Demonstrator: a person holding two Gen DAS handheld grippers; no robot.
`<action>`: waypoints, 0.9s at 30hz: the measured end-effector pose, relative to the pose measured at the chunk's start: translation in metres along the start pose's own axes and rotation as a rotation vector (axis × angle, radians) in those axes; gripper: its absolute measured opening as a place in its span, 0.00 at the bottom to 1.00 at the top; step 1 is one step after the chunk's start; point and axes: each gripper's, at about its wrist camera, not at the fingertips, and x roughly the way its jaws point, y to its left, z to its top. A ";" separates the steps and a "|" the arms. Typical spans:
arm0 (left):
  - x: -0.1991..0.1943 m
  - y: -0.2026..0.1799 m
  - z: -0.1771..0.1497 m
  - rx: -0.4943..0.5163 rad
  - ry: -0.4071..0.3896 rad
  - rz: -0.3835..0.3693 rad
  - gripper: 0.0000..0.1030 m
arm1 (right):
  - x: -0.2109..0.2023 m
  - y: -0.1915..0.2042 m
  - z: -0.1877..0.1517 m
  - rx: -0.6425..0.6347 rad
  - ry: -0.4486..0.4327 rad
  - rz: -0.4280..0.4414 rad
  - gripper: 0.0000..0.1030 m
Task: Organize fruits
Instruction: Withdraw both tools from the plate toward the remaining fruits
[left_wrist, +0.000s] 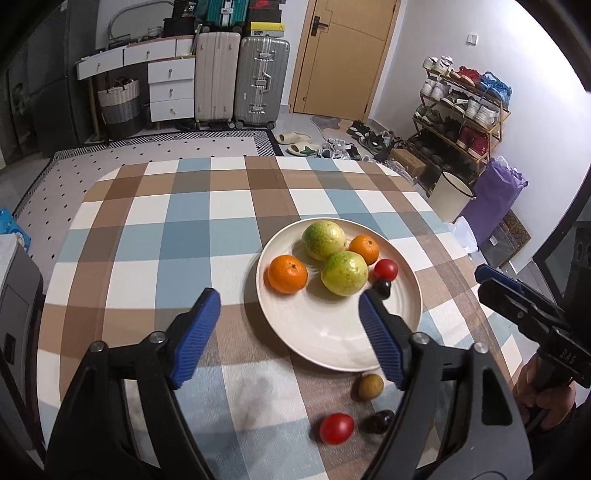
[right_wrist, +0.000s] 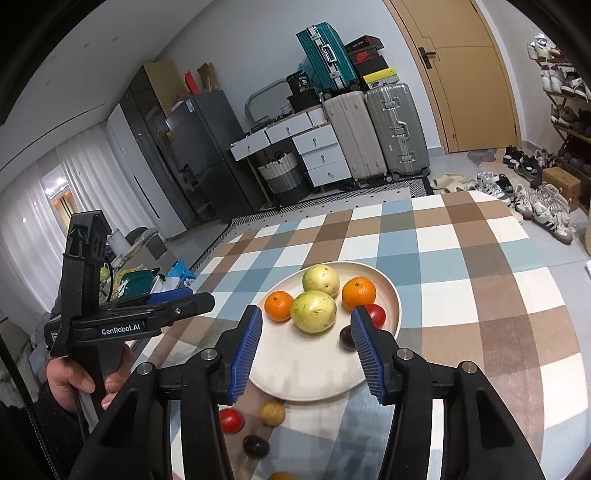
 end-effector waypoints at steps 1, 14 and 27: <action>-0.004 -0.001 -0.005 -0.006 -0.006 0.004 0.78 | -0.003 0.003 -0.002 -0.009 -0.002 -0.002 0.56; -0.040 0.000 -0.053 -0.045 -0.067 0.082 0.91 | -0.035 0.024 -0.037 -0.062 -0.035 -0.007 0.74; -0.072 -0.002 -0.100 -0.052 -0.129 0.129 0.99 | -0.056 0.034 -0.077 -0.083 -0.025 -0.067 0.82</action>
